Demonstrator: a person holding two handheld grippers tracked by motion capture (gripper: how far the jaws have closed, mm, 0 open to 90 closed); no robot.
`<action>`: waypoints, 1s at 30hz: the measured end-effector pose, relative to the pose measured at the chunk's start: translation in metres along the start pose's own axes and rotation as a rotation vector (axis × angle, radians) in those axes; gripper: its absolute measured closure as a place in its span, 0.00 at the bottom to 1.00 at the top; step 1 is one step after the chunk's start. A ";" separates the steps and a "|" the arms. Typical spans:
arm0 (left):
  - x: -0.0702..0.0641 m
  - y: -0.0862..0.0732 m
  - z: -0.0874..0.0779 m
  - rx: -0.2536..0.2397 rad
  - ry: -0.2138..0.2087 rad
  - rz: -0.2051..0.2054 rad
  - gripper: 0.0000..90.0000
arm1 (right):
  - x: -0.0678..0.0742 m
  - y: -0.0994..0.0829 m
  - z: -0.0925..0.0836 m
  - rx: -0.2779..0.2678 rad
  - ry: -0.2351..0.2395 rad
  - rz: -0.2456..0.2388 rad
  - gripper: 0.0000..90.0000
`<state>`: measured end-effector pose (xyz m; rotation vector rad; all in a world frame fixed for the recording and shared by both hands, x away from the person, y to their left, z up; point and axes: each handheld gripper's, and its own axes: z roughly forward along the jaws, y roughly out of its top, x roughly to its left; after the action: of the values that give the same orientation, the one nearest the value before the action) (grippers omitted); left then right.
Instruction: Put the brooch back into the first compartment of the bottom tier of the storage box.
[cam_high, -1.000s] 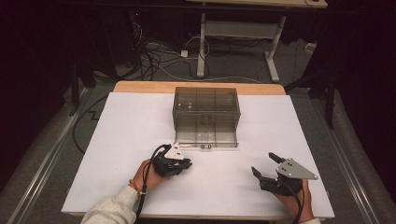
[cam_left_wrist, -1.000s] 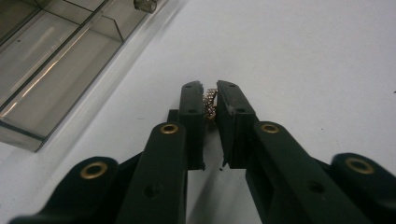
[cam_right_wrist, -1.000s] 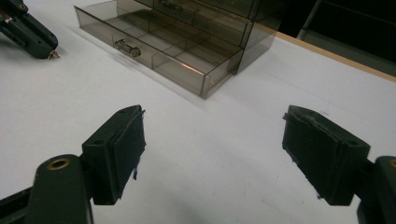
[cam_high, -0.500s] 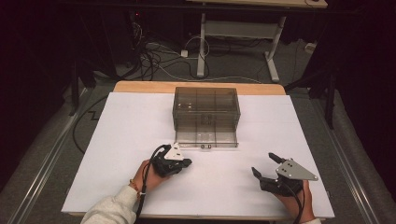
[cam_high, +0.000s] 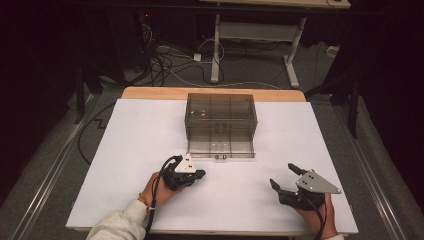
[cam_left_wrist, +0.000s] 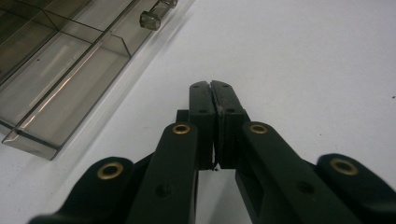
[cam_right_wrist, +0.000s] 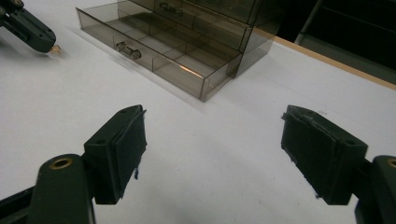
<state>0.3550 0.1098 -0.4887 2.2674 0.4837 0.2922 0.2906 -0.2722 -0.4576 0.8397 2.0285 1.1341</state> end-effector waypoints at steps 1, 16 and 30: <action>0.000 0.000 0.000 -0.005 0.000 0.001 0.96 | 0.000 0.000 0.000 -0.002 0.000 0.002 0.24; -0.002 0.004 -0.013 -0.049 0.036 0.029 0.96 | 0.000 0.001 -0.001 -0.010 0.005 -0.001 0.24; 0.002 0.005 -0.024 -0.097 0.063 0.015 0.96 | 0.001 0.001 -0.001 -0.012 0.012 -0.001 0.23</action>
<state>0.3499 0.1235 -0.4683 2.1738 0.4751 0.3871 0.2895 -0.2712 -0.4567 0.8275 2.0302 1.1519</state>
